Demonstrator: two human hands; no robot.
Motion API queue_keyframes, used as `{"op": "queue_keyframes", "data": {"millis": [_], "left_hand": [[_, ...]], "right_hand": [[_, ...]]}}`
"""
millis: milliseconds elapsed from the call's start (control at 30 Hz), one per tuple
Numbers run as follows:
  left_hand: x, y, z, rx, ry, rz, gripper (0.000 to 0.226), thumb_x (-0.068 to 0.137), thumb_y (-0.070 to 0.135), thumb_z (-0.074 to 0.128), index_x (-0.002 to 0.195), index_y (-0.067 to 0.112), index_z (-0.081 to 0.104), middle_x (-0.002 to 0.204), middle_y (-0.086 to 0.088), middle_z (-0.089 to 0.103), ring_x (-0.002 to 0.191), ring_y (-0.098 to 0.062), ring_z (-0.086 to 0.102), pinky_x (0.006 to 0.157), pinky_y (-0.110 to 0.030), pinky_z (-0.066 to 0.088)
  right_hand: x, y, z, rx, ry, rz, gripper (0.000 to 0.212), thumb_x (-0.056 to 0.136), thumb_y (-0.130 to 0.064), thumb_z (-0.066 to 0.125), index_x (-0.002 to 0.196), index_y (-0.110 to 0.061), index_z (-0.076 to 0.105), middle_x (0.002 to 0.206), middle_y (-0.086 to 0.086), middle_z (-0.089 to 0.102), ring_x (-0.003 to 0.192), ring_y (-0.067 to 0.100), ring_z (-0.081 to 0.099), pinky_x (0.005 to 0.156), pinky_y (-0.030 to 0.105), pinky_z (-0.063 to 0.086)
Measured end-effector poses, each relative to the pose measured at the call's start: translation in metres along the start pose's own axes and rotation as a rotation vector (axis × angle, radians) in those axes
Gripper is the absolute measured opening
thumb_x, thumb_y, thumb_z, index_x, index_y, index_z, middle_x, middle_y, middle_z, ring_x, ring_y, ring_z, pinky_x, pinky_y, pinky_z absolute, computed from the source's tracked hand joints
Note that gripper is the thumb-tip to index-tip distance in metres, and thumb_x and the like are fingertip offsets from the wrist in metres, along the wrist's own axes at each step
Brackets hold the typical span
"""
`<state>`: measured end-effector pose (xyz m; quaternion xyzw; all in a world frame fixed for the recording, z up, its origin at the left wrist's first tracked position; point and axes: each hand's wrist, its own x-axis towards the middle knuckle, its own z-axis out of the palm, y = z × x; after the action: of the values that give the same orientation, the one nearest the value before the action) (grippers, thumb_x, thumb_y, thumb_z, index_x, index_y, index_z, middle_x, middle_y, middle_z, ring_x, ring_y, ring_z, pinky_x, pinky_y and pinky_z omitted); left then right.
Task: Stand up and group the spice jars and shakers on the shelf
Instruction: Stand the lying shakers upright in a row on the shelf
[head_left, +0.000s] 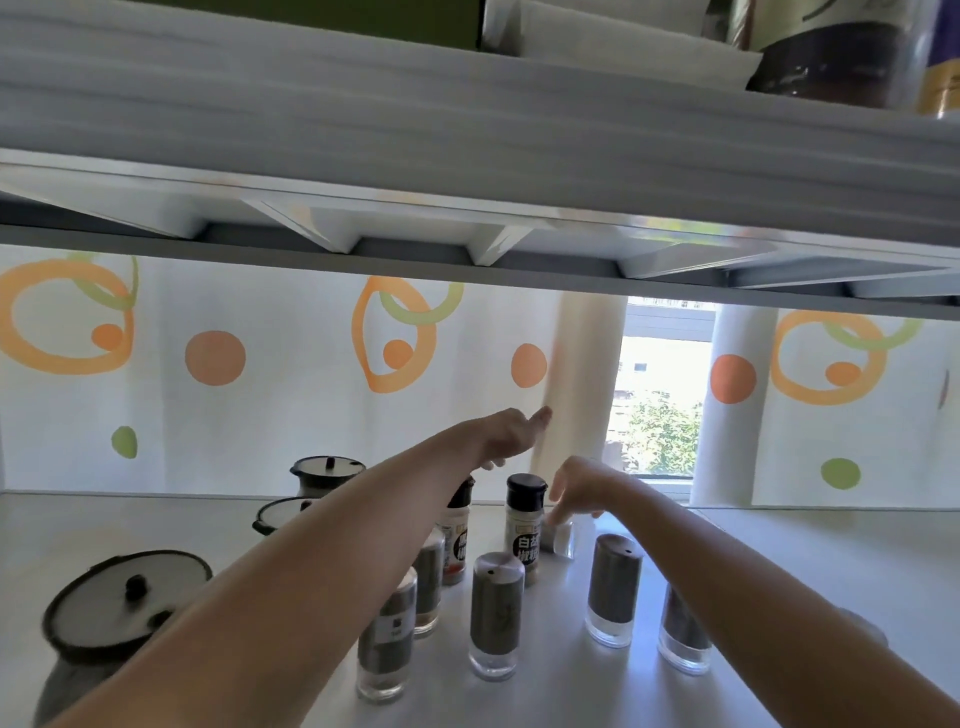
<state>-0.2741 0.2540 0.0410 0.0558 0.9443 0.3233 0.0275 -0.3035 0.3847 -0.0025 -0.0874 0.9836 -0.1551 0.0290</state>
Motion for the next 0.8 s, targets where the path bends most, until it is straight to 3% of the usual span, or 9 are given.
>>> {"op": "queue_keyframes", "data": {"millis": [167, 300, 367, 567, 800], "left_hand": [[0.01, 0.007, 0.007, -0.01, -0.067, -0.094, 0.073, 0.096, 0.057, 0.013, 0.142, 0.005, 0.036, 0.136, -0.023, 0.047, 0.121, -0.035, 0.05, 0.103, -0.04, 0.041], [0.018, 0.006, 0.026, -0.041, -0.111, -0.186, 0.072, 0.097, 0.055, 0.015, 0.145, 0.003, 0.027, 0.147, -0.022, 0.036, 0.132, -0.037, 0.041, 0.104, -0.042, 0.038], [0.022, 0.003, 0.034, -0.05, -0.127, -0.217, 0.076, 0.095, 0.059, 0.018, 0.145, 0.003, 0.026, 0.146, -0.021, 0.037, 0.131, -0.037, 0.042, 0.101, -0.042, 0.041], [0.031, -0.004, 0.037, -0.117, -0.16, -0.284, 0.084, 0.09, 0.067, 0.02, 0.143, 0.004, 0.03, 0.142, -0.024, 0.042, 0.127, -0.04, 0.047, 0.102, -0.047, 0.044], [0.025, -0.005, 0.033, -0.184, -0.154, -0.283, 0.076, 0.095, 0.059, 0.015, 0.144, 0.002, 0.028, 0.147, -0.024, 0.037, 0.132, -0.041, 0.04, 0.108, -0.049, 0.038]], "right_hand": [[0.01, 0.0, 0.012, -0.003, -0.086, 0.026, 0.048, 0.068, -0.018, 0.082, 0.107, 0.002, 0.061, 0.091, 0.012, 0.059, 0.079, 0.025, 0.061, 0.064, 0.027, 0.056], [0.013, 0.0, 0.011, 0.012, -0.125, 0.039, 0.055, 0.069, -0.017, 0.081, 0.113, 0.005, 0.058, 0.109, 0.019, 0.064, 0.096, 0.031, 0.068, 0.076, 0.038, 0.059], [0.014, 0.001, 0.012, 0.001, -0.142, 0.04, 0.053, 0.07, -0.018, 0.081, 0.113, 0.006, 0.059, 0.107, 0.02, 0.065, 0.098, 0.032, 0.068, 0.083, 0.04, 0.058], [0.014, 0.001, 0.014, -0.047, -0.139, 0.029, 0.053, 0.073, -0.018, 0.079, 0.114, 0.006, 0.058, 0.113, 0.022, 0.065, 0.1, 0.033, 0.067, 0.088, 0.041, 0.055], [0.012, -0.001, 0.015, -0.081, -0.186, 0.036, 0.05, 0.081, -0.021, 0.071, 0.122, 0.003, 0.052, 0.121, 0.017, 0.061, 0.111, 0.031, 0.061, 0.093, 0.038, 0.053]]}}
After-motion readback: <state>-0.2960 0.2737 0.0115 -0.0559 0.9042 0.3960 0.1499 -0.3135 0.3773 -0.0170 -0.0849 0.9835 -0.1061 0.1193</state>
